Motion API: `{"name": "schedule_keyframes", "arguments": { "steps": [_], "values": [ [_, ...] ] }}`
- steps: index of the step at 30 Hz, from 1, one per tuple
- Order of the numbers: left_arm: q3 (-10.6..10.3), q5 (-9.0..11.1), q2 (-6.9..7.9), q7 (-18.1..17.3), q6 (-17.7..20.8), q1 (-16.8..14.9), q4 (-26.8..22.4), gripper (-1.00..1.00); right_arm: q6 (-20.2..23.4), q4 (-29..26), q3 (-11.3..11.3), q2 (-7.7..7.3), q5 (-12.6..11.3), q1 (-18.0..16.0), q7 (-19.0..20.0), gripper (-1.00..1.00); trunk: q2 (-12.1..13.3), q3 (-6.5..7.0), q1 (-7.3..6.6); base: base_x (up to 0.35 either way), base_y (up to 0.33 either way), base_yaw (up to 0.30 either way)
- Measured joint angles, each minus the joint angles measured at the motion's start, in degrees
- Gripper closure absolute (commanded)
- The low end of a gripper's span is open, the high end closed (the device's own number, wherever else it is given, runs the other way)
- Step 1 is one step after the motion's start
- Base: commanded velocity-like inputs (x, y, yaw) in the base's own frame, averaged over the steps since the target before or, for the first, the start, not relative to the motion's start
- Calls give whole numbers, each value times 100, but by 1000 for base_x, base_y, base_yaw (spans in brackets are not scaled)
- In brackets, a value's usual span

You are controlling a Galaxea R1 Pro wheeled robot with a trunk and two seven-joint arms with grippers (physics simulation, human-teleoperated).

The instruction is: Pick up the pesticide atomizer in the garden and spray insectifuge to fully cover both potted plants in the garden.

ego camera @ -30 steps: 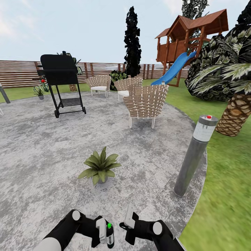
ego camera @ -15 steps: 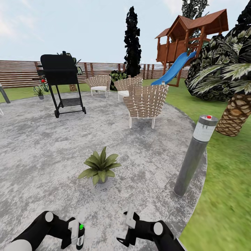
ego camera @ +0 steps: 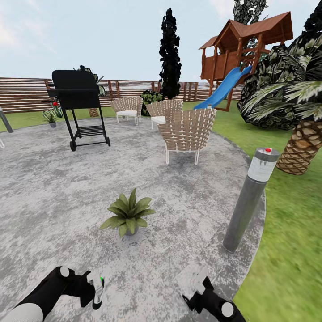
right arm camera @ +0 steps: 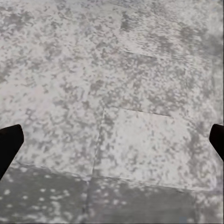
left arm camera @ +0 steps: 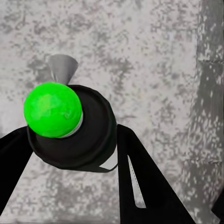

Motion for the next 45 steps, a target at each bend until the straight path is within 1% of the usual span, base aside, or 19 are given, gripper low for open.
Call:
{"name": "schedule_keyframes", "arguments": {
  "steps": [2,4,6,7,9,11,12,14,16,19,24,28,29,31,34,36,40,41,45],
  "values": [
    [8,98,-34,27,147,-31,-17,100,-6,215,-298,-11,7,0,-613,-100,0,0,0,0,0,0],
    [13,244,-46,40,352,-118,-24,100,-11,414,-475,-15,16,0,-1249,-100,0,0,0,0,0,0],
    [14,378,-52,46,615,-220,-27,100,-13,758,-574,-20,-5,1,-2047,-100,0,0,0,0,0,0],
    [15,450,-51,47,846,-308,-30,100,-14,934,-601,-27,-14,1,-2380,-100,0,0,0,0,0,0],
    [16,504,-50,44,1169,-426,-36,100,-28,1343,-673,-61,-41,1,-3096,-100,0,0,0,0,0,0],
    [23,561,-53,35,1500,-556,-37,100,-58,1706,-831,-77,-165,1,-3743,-100,0,0,0,0,0,0],
    [39,606,-54,25,1683,-630,-38,100,-70,1829,-949,-80,-274,1,-3962,-100,0,0,0,0,0,0],
    [64,708,-55,5,2095,-782,-38,100,-82,1967,-1187,-76,-533,1,-4191,-100,0,0,0,0,0,0],
    [71,772,-55,-7,2543,-925,-38,100,-88,2024,-1327,-69,-740,1,-4278,-100,0,0,0,0,0,0],
    [43,801,-59,-112,3260,-1158,-34,100,-94,2055,-1409,-64,-874,1,-4254,-100,0,0,0,0,0,0],
    [11,757,-60,-659,3934,-1360,-45,100,-94,2040,-1446,-133,-949,1,-3767,-100,0,0,0,0,0,0],
    [-28,714,-49,-875,4545,-1460,-48,100,-100,2057,-1436,-348,-979,1,-3261,-100,0,0,0,0,0,0],
    [-121,643,-51,-899,4825,-1474,-55,100,-103,2060,-1443,-430,-992,1,-3114,-100,0,0,0,0,0,0],
    [-306,538,-58,-916,5131,-1496,-124,100,-96,2057,-1478,-525,-1082,2,-3020,-100,0,0,0,13,0,0],
    [-552,480,-73,-947,5336,-1522,-345,100,-92,2072,-1589,-594,-1386,2,-2959,-100,0,0,-2,174,0,0],
    [-626,461,-80,-1036,5400,-1532,-437,100,-95,2122,-1615,-605,-1515,2,-2948,-100,0,0,-3,286,0,0],
    [-674,435,-78,-1309,5665,-1560,-496,100,-99,2165,-1637,-610,-1594,2,-2945,-100,0,0,-3,315,-88,0],
    [-678,429,-75,-1335,5683,-1562,-493,100,-99,2167,-1640,-604,-1601,-2,-2945,-100,11,-3,-34,303,-166,0],
    [-684,424,-77,-1376,5719,-1551,-505,100,-100,2171,-1640,-603,-1612,2,-2945,-100,0,0,-3,292,-192,0]
  ]
}}
